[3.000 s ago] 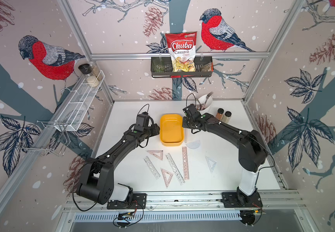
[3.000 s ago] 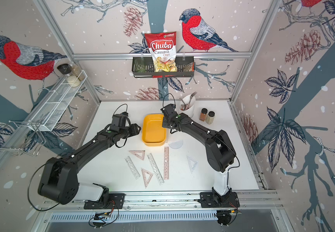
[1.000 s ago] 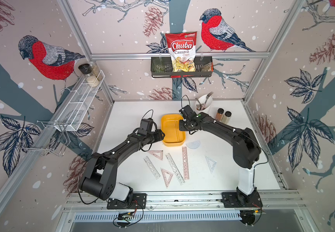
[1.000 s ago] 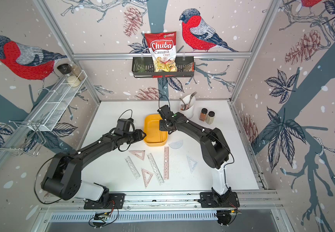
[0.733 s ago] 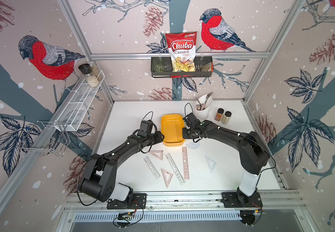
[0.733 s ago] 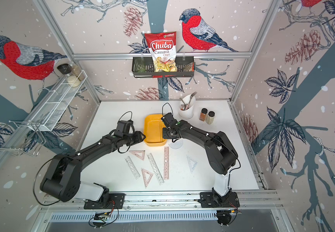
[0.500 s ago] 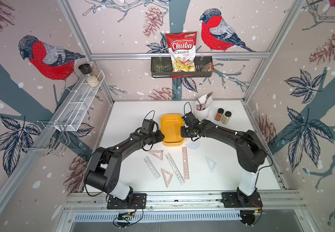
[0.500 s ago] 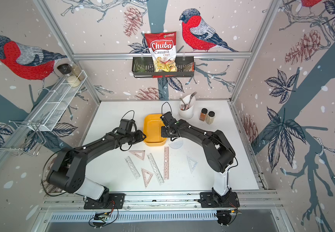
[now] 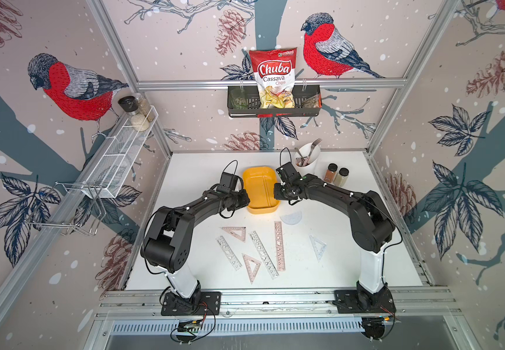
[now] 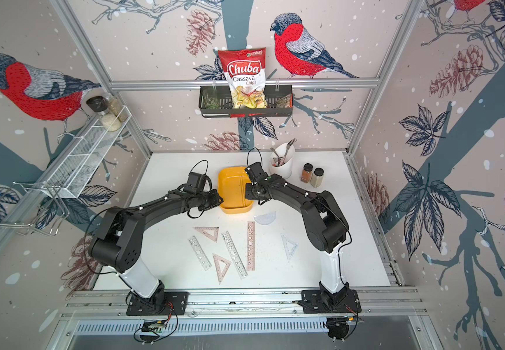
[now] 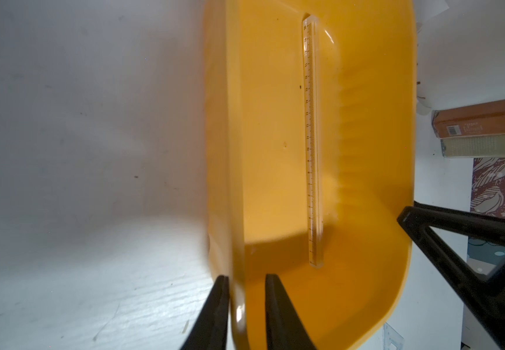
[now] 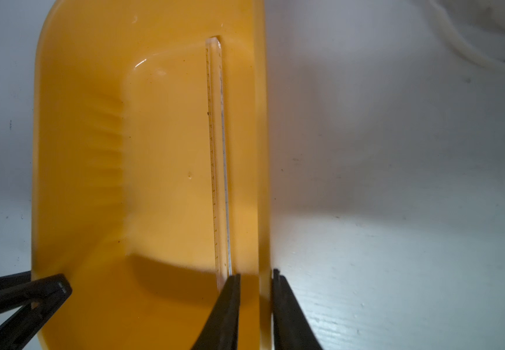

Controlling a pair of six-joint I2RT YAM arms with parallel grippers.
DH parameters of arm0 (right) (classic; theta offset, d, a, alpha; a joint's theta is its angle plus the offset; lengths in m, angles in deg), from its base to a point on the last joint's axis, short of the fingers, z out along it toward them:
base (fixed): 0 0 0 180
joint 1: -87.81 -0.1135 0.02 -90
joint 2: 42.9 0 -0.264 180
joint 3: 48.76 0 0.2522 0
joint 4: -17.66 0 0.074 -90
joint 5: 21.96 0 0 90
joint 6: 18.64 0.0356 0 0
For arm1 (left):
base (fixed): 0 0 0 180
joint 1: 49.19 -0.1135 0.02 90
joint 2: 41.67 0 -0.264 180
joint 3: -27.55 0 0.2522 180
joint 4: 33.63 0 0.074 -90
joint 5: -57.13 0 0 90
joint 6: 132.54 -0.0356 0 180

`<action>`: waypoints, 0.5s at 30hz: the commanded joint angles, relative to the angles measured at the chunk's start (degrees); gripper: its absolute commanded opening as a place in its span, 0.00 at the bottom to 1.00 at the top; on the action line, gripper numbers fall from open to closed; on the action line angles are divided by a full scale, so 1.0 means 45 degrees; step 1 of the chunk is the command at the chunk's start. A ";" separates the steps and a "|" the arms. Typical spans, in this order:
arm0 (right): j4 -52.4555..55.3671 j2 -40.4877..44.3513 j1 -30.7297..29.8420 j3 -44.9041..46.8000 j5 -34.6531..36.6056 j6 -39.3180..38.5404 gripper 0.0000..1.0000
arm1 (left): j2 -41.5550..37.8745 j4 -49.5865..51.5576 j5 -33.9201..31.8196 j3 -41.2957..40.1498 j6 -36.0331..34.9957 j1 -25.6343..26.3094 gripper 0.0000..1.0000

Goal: Put the scattered rulers into the storage box
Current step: Move the storage box to the center of the board.

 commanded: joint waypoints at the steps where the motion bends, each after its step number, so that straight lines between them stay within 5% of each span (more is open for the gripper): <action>1: -0.0068 -0.0182 0.0039 -0.0295 -0.0267 -0.0346 0.27 | 0.0047 -0.0122 -0.0021 0.0151 -0.0299 -0.0032 0.30; 10: 0.0373 0.1371 0.0144 0.0391 0.0242 -0.0441 0.41 | -0.0917 0.0503 -0.0487 0.0342 -0.0802 -0.0065 0.49; 15: -0.1183 0.4493 -0.0353 0.3980 -0.0152 -0.0785 0.43 | -0.2943 0.0662 -0.0844 -0.0709 -0.0497 0.1001 0.48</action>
